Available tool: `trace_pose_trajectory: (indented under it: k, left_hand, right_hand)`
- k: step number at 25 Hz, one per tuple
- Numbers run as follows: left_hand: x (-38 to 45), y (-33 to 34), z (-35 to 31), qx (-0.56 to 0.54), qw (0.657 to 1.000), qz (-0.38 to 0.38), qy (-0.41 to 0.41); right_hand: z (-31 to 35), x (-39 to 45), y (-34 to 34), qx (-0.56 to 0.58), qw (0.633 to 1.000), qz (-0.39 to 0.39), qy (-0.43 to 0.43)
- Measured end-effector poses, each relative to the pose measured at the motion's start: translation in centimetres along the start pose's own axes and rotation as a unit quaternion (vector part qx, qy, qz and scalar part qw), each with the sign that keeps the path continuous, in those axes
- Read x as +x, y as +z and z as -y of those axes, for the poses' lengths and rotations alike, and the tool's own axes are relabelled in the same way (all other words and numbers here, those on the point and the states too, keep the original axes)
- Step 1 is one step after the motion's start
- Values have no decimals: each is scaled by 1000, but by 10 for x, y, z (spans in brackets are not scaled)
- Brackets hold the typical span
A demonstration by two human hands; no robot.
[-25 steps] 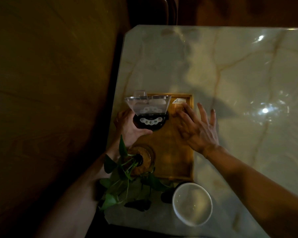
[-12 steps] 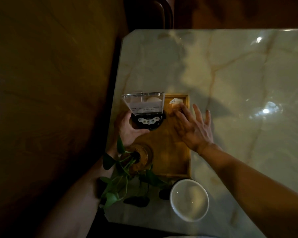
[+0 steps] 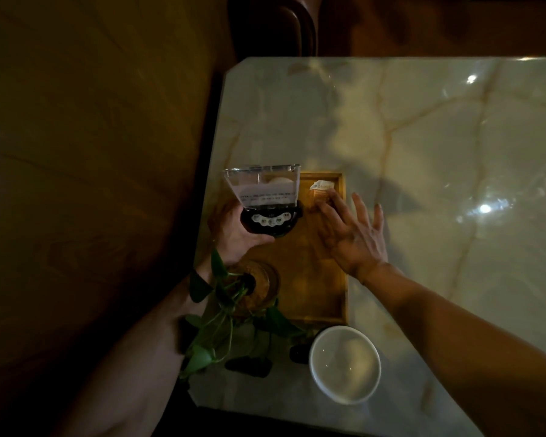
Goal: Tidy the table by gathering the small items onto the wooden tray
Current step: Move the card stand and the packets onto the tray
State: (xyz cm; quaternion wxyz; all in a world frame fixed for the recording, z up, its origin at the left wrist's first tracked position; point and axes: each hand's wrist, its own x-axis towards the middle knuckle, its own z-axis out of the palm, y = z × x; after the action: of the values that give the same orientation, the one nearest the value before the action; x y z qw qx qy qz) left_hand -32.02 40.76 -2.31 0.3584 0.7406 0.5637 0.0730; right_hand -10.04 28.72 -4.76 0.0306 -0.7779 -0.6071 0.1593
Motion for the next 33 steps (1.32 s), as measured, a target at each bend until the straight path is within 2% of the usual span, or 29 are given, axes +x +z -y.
trace_pose_trajectory:
  k: [8, 14, 22, 27, 33]
  left_hand:
    - [7, -4, 5, 50, 998, -19, 29]
    - [11, -9, 13, 99, 994, 12, 44]
    - [5, -6, 15, 44, 997, 26, 49]
    - [5, -5, 14, 71, 996, 24, 38]
    - [6, -1, 14, 33, 999, 26, 21]
  right_hand:
    - [0, 0, -1, -2, 1000, 1, -3]
    - [-4, 1, 3, -19, 1000, 10, -11]
    - [-3, 3, 1, -42, 999, 19, -16]
    - [0, 3, -7, -49, 998, 30, -17]
    - [2, -2, -24, -52, 997, 34, -38]
